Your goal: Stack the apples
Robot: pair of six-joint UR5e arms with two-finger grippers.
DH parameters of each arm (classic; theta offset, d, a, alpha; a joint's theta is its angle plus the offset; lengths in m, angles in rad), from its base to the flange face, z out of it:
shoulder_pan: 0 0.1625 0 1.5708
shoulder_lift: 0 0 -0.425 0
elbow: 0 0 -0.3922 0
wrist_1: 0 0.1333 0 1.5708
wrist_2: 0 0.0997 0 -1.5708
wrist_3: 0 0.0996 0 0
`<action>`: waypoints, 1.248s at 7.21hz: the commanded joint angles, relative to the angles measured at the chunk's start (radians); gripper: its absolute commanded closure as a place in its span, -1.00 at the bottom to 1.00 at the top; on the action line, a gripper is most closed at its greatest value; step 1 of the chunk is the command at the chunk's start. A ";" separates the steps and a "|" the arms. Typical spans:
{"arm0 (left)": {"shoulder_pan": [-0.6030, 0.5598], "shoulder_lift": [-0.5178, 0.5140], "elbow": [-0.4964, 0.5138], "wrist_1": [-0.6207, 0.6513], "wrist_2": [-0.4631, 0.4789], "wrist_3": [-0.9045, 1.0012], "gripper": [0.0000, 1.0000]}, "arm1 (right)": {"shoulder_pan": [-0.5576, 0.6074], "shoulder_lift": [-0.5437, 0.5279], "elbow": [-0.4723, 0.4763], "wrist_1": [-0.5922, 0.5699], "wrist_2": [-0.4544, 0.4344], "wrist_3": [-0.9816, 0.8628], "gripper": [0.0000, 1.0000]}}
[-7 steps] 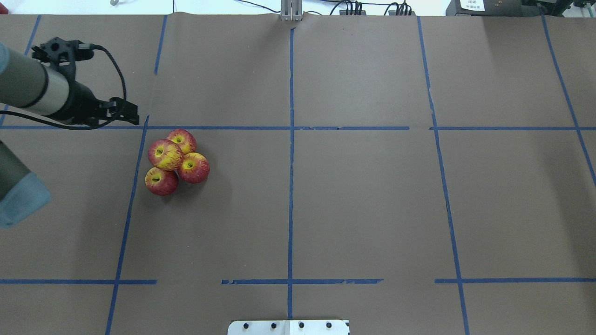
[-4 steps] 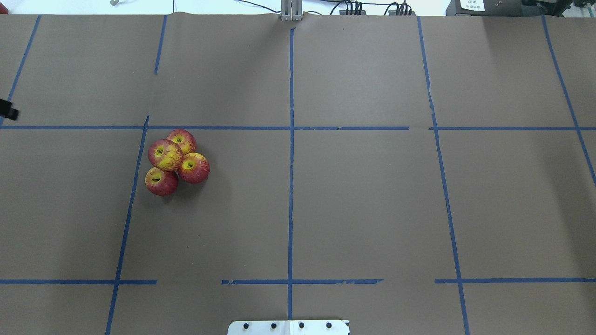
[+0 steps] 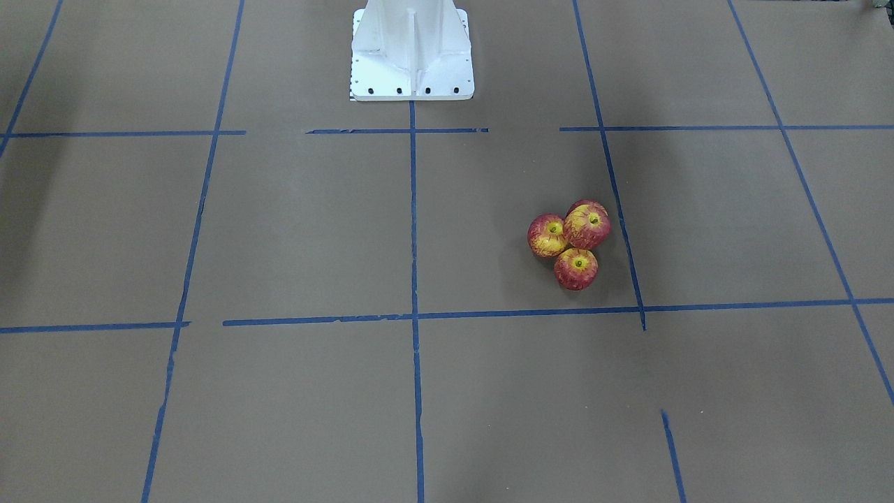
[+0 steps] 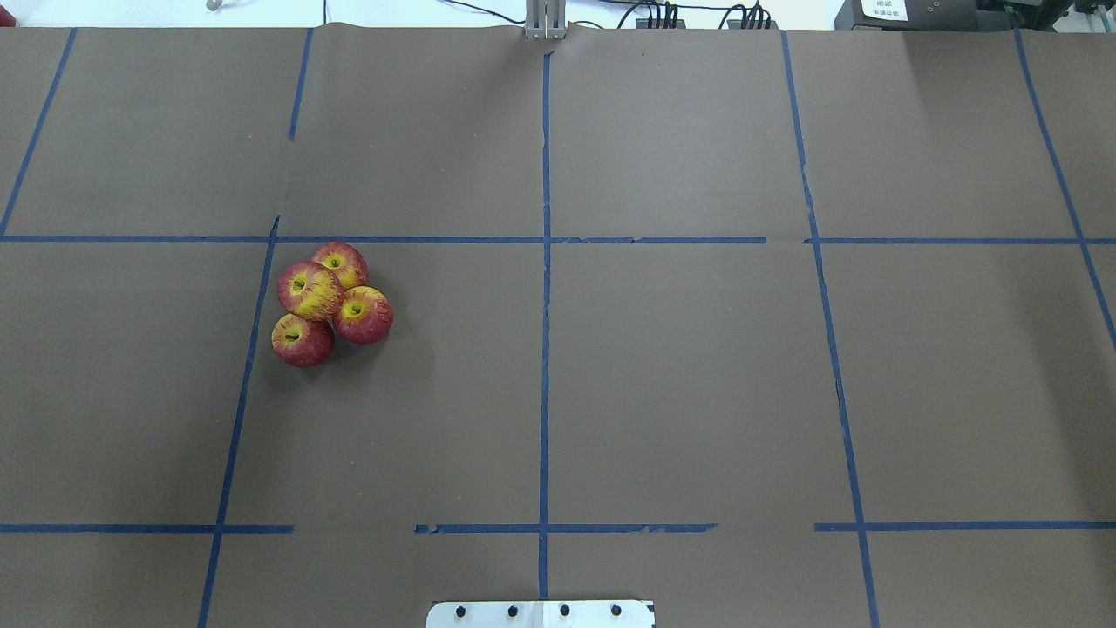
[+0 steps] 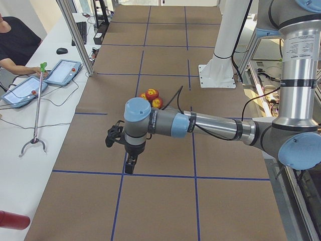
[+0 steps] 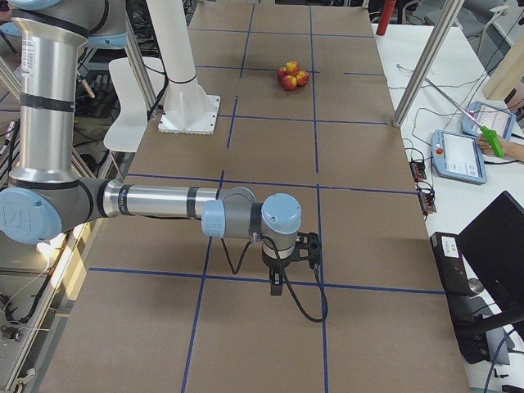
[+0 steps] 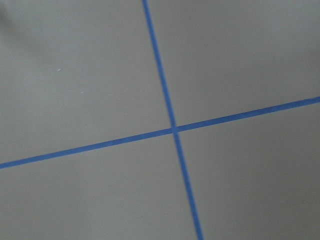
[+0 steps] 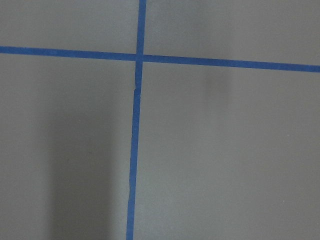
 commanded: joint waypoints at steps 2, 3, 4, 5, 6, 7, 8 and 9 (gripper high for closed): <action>-0.045 -0.021 0.112 0.079 -0.184 0.027 -1.00 | 0.000 0.000 0.000 0.000 0.000 0.000 -1.00; -0.045 -0.018 0.120 0.078 -0.212 0.028 -1.00 | 0.000 0.000 0.000 0.000 0.001 0.000 -1.00; -0.045 -0.006 0.113 0.076 -0.217 0.028 -1.00 | 0.000 0.000 0.000 0.000 0.001 0.000 -1.00; -0.045 0.000 0.117 0.061 -0.212 0.028 -1.00 | 0.000 0.000 0.001 -0.001 0.000 0.000 -1.00; -0.042 0.041 0.108 0.056 -0.208 0.028 -1.00 | 0.000 0.000 0.000 -0.001 0.000 0.000 -1.00; -0.042 0.064 0.119 0.047 -0.209 0.025 -1.00 | 0.000 0.000 0.000 0.000 0.000 0.000 -1.00; -0.042 0.118 0.122 0.029 -0.212 0.027 -1.00 | 0.000 0.000 0.000 0.000 0.000 0.000 -1.00; -0.042 0.120 0.117 -0.026 -0.209 0.022 -1.00 | 0.000 0.000 0.000 0.000 0.000 0.000 -1.00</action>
